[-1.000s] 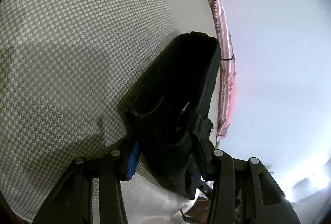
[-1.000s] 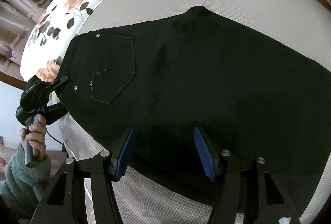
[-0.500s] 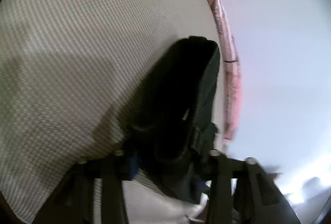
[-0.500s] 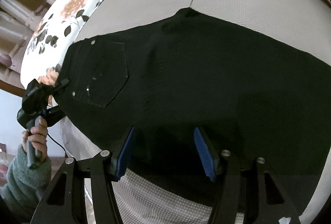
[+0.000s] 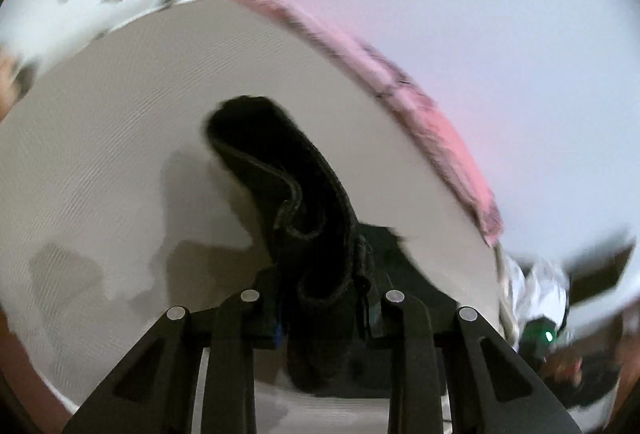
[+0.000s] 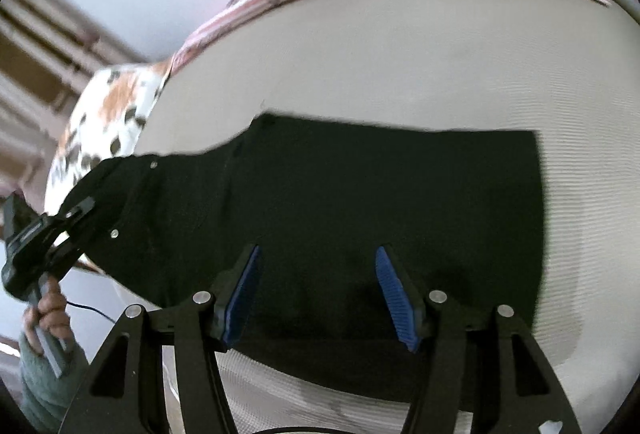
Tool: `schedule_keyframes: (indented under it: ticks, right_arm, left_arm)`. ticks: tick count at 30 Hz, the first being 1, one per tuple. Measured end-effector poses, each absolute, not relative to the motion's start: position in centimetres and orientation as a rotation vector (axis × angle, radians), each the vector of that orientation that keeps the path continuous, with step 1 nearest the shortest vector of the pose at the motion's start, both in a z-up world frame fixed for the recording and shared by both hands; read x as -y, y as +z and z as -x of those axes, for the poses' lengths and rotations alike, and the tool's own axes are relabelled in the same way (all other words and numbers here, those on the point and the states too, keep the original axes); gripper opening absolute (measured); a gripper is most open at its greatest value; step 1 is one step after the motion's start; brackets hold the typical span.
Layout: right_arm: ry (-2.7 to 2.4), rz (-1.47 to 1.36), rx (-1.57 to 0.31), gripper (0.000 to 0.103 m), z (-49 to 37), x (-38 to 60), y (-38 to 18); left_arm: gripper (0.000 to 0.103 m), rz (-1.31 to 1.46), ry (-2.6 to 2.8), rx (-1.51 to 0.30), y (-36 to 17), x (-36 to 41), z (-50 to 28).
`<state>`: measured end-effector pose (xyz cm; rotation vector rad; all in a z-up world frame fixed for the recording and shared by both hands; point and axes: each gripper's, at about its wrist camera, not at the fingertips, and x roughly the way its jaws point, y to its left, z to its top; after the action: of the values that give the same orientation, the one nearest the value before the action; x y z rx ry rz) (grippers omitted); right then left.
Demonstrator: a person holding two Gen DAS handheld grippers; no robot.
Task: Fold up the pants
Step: 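Grasp the waistband end with the left tool and lift it over, then lay the lifted end down onto the stack with the left tool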
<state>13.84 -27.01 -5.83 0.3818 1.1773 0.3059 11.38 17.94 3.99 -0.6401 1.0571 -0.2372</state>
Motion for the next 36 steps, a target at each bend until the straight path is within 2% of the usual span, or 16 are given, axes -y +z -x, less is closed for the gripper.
schedule_keyframes:
  ticks: [5,11,18,23,30,32,36]
  right_arm:
    - [0.245,-0.445,-1.096,0.057,-13.5,32.1,-3.2]
    - [0.191,-0.500,-1.028,0.061,-12.1,37.7,-1.6]
    - [0.146,-0.600,-1.036,0.061,-11.4,42.4,-3.9]
    - [0.173,-0.638,-1.075,0.062,-12.0,42.9,-6.5]
    - [0.300,-0.677,-1.109,0.062,-13.8,41.5,-7.9]
    - [0.339,-0.704,-1.126,0.062,-14.3,41.0,-8.6]
    - [0.404,-0.743,-1.165,0.062,-15.4,39.9,-10.2]
  left_arm:
    - [0.026,0.527,-0.427,-1.030,7.1,-7.9,-13.4]
    - [0.026,0.456,-0.632,-1.105,6.4,3.6,-14.0]
    - [0.026,0.203,-0.683,-1.317,-0.9,15.2,-11.6]
    - [0.027,-0.041,-0.670,-1.286,-4.2,18.7,-8.3]
    - [0.049,-0.076,-0.737,-1.257,-2.6,19.2,-7.6]
    - [0.065,-0.105,-0.763,-1.217,-1.8,19.2,-6.8]
    - [0.069,-0.117,-0.776,-1.137,0.3,17.9,-5.9]
